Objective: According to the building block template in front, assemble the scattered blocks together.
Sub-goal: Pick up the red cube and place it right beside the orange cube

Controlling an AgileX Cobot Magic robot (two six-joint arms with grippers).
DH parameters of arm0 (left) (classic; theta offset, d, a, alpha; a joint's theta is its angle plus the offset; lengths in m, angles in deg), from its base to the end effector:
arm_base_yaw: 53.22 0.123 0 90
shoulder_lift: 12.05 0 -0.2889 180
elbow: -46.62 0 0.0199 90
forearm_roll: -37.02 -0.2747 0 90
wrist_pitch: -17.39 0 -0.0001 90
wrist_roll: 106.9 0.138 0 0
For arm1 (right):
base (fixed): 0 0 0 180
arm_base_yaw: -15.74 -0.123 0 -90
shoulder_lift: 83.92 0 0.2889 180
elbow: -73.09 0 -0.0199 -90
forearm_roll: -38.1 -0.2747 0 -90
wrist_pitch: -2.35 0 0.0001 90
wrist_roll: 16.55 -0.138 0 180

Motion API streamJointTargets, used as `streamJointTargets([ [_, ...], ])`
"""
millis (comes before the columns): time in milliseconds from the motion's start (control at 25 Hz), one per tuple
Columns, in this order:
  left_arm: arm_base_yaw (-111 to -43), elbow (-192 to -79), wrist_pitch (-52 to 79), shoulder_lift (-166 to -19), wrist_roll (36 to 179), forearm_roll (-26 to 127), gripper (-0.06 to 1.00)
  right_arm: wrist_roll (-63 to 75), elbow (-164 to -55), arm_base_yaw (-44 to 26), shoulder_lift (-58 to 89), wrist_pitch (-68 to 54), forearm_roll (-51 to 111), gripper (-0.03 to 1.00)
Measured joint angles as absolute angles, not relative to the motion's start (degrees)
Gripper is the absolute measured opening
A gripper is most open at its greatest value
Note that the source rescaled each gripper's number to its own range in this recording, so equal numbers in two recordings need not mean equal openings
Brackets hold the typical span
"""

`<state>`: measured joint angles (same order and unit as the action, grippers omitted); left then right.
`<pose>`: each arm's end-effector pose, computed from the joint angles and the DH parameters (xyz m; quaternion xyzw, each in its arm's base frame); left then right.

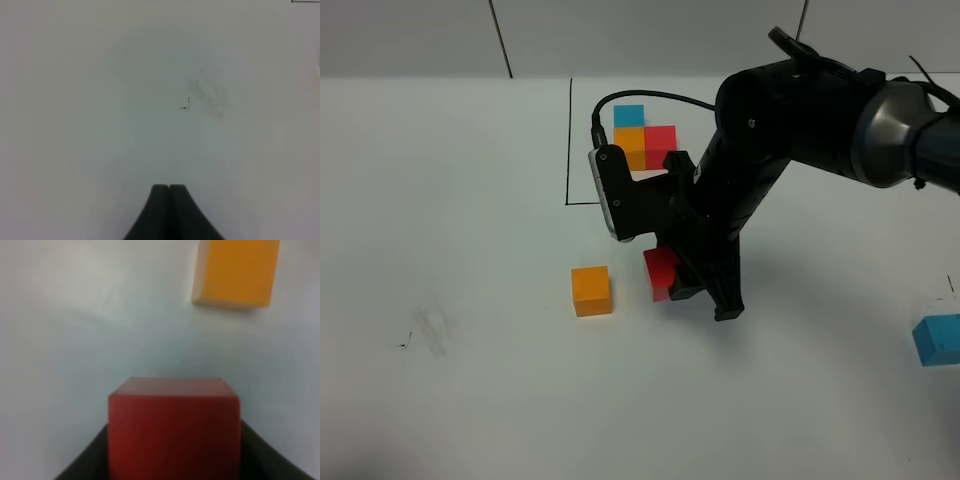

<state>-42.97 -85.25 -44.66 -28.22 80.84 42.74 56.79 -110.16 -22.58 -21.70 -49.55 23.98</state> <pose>0.0733 0.0009 0.2592 -0.0205 0.8910 0.0212 0.4530 0.3182 0.2852 0.1515 -0.7795 0.6063 0.0649 0.1434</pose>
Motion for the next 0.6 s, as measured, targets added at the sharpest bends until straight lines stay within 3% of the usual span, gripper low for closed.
streamJointTargets([
  [600,-42.97,-85.25,-44.66,-28.22,80.84,42.79,0.0,57.05,-117.55,-23.34,-29.62,-49.14,24.83,0.47],
])
